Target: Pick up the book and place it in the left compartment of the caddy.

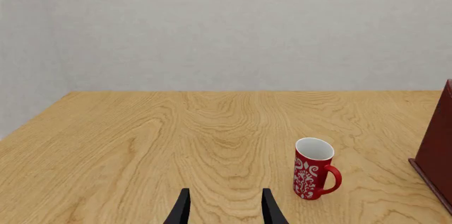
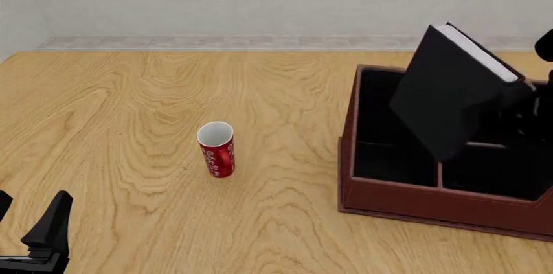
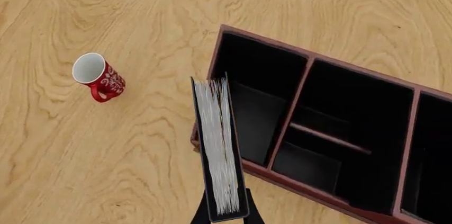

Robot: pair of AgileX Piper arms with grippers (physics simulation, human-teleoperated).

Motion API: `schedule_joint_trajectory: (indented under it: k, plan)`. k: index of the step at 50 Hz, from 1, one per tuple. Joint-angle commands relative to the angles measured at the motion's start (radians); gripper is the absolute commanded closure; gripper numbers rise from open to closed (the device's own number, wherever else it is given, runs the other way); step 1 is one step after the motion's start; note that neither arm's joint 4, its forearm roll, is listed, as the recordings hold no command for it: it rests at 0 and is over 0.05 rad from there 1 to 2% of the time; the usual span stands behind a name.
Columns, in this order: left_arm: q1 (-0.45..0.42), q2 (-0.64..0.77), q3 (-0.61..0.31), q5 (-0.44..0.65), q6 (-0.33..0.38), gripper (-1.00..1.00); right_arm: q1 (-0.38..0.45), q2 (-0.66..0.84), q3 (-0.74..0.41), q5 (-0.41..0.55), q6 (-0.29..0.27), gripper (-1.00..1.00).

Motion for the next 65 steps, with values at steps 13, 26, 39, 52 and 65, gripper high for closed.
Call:
schedule_joint_trajectory:
  k: [13,26,39,52,65]
  plan:
    - [0.0,0.002,-0.002,-0.002,0.001,-1.0,-0.042,0.032,0.002,-0.045,0.011,1.0]
    - [0.0,0.002,-0.002,-0.002,0.001,-1.0,-0.064,0.065,0.016,-0.078,0.005,1.0]
    - [0.0,0.002,-0.002,-0.002,0.001,-1.0,-0.077,0.1,0.051,-0.129,0.002,1.0]
    - [0.0,0.002,-0.002,-0.002,0.001,-1.0,-0.08,0.139,0.068,-0.171,-0.005,1.0]
    - [0.0,0.002,-0.002,-0.002,0.001,-1.0,-0.065,0.182,0.088,-0.219,0.015,1.0]
